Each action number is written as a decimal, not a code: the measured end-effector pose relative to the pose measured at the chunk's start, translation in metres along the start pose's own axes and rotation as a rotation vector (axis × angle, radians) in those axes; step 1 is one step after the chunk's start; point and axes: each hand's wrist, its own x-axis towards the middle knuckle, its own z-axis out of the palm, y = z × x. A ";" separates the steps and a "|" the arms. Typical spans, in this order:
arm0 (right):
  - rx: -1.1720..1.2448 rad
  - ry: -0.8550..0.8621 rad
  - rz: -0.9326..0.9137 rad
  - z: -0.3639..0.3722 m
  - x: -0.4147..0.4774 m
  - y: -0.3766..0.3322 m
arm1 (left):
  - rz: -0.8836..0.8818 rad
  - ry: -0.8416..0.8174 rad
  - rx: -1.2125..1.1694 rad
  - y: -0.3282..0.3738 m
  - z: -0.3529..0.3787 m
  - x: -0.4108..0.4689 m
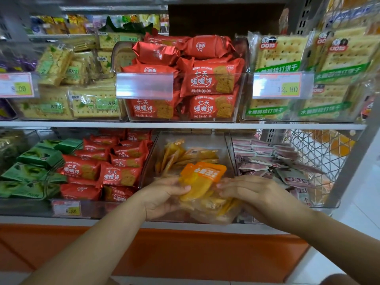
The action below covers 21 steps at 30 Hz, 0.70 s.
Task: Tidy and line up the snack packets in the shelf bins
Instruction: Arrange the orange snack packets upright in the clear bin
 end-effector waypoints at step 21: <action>1.231 -0.082 0.819 -0.015 0.007 0.003 | 0.026 -0.151 0.265 0.042 0.031 -0.003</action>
